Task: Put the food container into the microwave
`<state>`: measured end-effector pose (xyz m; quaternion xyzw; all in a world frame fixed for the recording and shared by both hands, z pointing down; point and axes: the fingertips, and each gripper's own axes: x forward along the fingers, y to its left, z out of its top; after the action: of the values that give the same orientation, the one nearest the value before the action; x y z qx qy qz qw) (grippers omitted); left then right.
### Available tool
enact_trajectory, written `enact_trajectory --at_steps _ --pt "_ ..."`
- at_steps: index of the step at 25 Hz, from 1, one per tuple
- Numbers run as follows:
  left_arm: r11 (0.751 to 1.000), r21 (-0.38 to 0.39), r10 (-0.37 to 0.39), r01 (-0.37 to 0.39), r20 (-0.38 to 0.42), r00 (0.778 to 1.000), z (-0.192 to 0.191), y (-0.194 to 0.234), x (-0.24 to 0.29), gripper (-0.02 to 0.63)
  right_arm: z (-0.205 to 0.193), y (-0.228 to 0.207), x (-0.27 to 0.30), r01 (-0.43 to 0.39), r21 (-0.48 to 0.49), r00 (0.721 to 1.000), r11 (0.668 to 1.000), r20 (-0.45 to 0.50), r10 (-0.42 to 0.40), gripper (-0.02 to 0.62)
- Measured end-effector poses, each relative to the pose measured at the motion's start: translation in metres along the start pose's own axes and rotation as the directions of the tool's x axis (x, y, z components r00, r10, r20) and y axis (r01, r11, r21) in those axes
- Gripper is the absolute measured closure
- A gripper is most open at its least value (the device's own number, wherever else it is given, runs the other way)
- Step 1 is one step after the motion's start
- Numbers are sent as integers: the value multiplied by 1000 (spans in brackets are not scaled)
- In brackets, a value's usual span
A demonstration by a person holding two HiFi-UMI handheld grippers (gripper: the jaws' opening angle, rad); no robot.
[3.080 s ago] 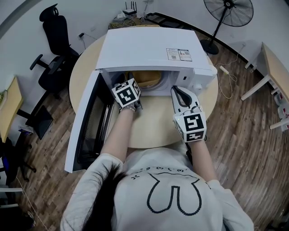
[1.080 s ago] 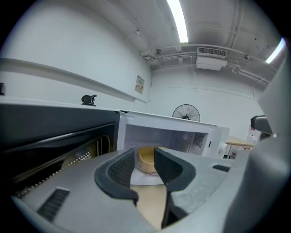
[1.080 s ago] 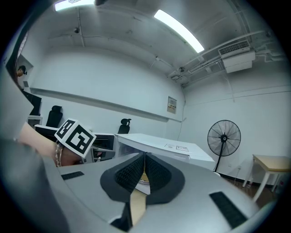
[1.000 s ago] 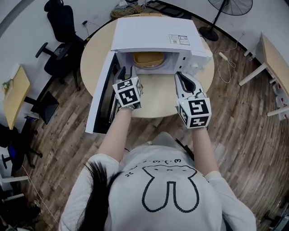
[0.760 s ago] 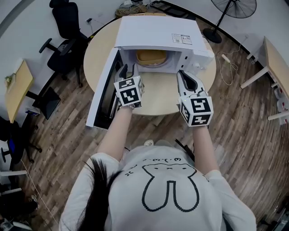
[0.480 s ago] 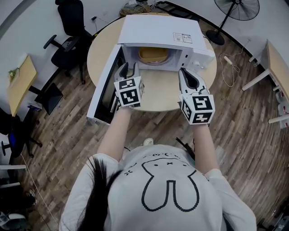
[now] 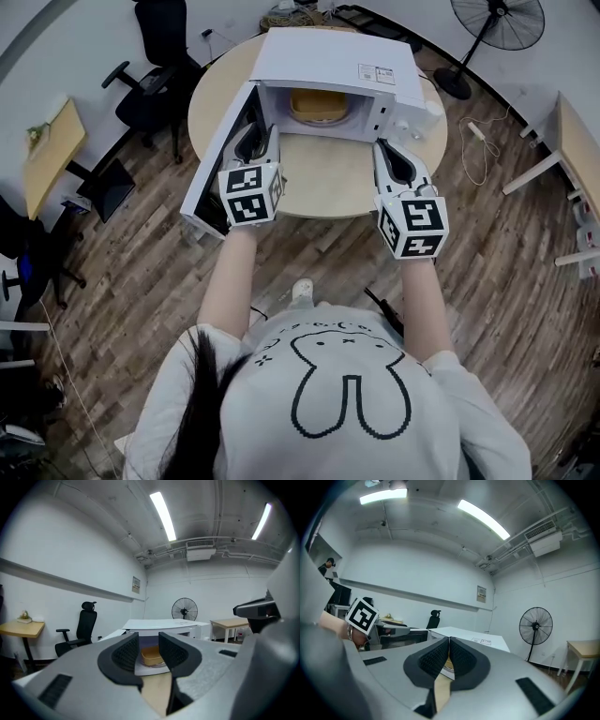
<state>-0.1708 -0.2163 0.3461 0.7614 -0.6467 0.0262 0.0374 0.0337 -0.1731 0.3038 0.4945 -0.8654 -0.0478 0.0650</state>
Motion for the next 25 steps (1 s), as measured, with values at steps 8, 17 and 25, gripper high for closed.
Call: enact_trajectory --at_steps 8,17,25 --pt "997 81 -17 11 79 997 32 -8 -42 486 13 -4 -28 -8 -18 999 1000 31 8 566" --pt "991 131 -48 30 138 989 55 -17 -64 597 26 -15 -45 15 -66 998 998 63 -11 566" --pt "986 162 -75 45 184 980 78 -16 -75 597 39 -26 -49 46 -87 995 995 90 -38 566"
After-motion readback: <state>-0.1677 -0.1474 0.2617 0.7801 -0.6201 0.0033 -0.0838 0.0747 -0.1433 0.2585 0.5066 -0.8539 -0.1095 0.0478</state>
